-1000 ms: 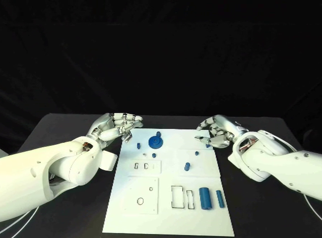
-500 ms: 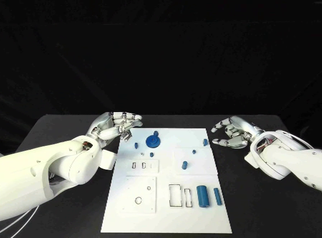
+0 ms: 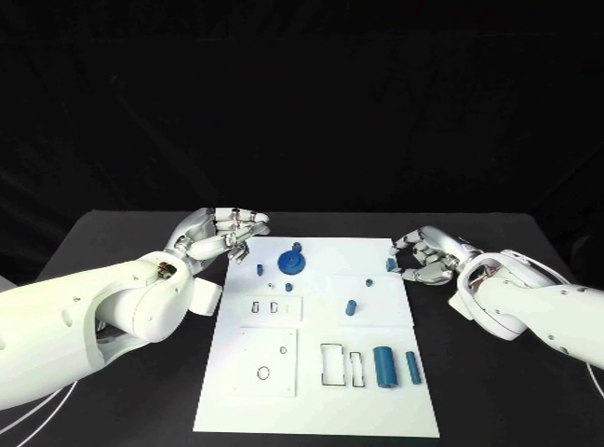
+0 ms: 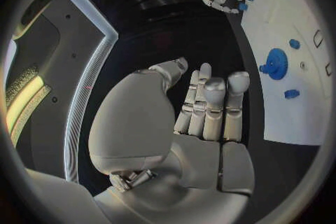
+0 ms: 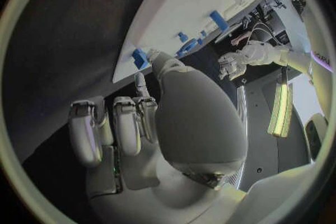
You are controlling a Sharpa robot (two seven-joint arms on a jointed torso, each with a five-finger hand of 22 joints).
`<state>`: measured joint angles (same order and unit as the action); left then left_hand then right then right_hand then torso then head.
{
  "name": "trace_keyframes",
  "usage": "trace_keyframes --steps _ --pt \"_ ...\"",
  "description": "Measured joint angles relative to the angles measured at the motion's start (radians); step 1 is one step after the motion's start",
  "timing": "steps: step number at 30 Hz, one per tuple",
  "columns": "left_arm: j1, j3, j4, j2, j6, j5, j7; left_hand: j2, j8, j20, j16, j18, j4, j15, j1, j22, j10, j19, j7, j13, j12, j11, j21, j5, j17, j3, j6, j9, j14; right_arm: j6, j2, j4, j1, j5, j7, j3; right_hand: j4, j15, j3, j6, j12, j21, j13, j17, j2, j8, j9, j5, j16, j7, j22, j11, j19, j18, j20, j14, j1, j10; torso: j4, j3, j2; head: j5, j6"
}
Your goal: Assemble the parts on the task board
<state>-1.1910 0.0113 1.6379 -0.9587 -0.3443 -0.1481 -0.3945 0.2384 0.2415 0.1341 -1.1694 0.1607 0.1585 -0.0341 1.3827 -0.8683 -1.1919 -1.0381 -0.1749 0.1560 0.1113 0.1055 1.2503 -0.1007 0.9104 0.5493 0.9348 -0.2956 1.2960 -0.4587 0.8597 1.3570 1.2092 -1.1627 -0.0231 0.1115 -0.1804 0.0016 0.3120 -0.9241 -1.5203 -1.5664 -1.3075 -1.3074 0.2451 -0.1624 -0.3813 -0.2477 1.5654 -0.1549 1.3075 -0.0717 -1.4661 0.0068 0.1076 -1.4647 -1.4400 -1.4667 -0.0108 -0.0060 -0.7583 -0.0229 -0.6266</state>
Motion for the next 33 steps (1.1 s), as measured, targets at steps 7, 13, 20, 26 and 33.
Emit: trace_keyframes --steps 7,13,20,26,33 --pt "0.0 0.0 -0.001 -0.001 0.001 0.0 0.0 0.0 0.0 0.0 0.0 0.0 0.0 0.0 0.0 0.0 0.0 0.0 0.0 0.0 0.004 0.0 0.0 0.0 -0.003 0.0 0.0 0.0 0.0 0.001 -0.023 -0.028 -0.006 -0.014 0.018 0.0 0.0 0.0 0.0 0.0 0.0 0.0 -0.001 0.0 0.0 0.0 0.0 -0.004 0.0 0.0 0.0 0.0 0.0 0.0 0.0 0.0 0.0 0.0 0.0004 0.0006 0.0 0.001 -0.006" --pt "0.0 0.0 -0.001 -0.001 0.001 0.0 0.0 0.0 0.0 0.0 0.0 0.0 0.0 0.0 0.0 0.0 0.0 0.0 0.0 0.0 0.004 0.0 0.0 0.0 -0.003 0.0 0.0 -0.001 0.0 0.003 -0.038 -0.041 -0.009 -0.024 0.03 -0.001 -0.006 0.0 0.011 -0.001 0.0 0.0 -0.001 0.0 0.0 0.0 0.0 -0.004 0.0 -0.001 0.0 0.0 0.0 0.0 0.0 0.0 0.0 0.0 0.0 0.0002 0.001 0.002 -0.011" --pt "0.0 0.0 -0.002 -0.001 0.002 0.0 0.0 0.0 0.0 0.0 0.0 0.0 0.0 0.0 0.0 0.0 0.0 0.0 0.0 0.0 0.004 0.0 0.0 0.0 -0.003 0.0 0.0 -0.001 0.0 0.009 -0.047 -0.049 -0.011 -0.032 0.041 -0.001 -0.011 0.0 0.044 -0.043 -0.008 0.0 0.0 0.0 -0.024 -0.012 0.0 -0.004 0.0 0.011 0.0 0.0 0.0 0.0 0.0 0.0 0.003 0.0 0.0 0.0001 0.002 0.002 -0.014" --pt "0.0 0.0 -0.003 -0.001 0.002 0.0 0.001 0.0 0.0 0.0 0.0 0.0 0.0 0.0 0.0 0.0 0.0 0.0 0.0 0.001 0.004 0.0 0.0 0.0 -0.003 0.0 0.0 -0.001 0.0 0.015 -0.049 -0.051 -0.011 -0.036 0.045 -0.001 -0.008 -0.004 0.072 -0.062 -0.016 0.0 0.0 -0.001 -0.042 -0.019 -0.002 0.009 0.0 0.019 0.0 0.007 0.0 0.0 0.0 -0.004 0.003 0.0 0.001 0.0001 0.002 -0.008 -0.014" --pt "0.0 0.0 -0.003 -0.002 0.003 0.0 0.001 0.0 0.0 0.0 0.0 0.0 0.0 0.0 0.0 0.0 0.0 0.0 0.0 0.001 0.004 0.0 0.0 0.0 -0.003 0.0 0.0 -0.001 0.0 0.014 -0.052 -0.05 -0.01 -0.04 0.047 -0.003 0.004 -0.02 0.101 -0.097 -0.021 0.0 0.0 -0.001 -0.052 -0.044 -0.004 0.025 0.0 0.029 0.001 0.022 0.0 0.0 -0.016 -0.002 0.012 0.0 0.0013 0.0004 0.002 -0.008 -0.014"
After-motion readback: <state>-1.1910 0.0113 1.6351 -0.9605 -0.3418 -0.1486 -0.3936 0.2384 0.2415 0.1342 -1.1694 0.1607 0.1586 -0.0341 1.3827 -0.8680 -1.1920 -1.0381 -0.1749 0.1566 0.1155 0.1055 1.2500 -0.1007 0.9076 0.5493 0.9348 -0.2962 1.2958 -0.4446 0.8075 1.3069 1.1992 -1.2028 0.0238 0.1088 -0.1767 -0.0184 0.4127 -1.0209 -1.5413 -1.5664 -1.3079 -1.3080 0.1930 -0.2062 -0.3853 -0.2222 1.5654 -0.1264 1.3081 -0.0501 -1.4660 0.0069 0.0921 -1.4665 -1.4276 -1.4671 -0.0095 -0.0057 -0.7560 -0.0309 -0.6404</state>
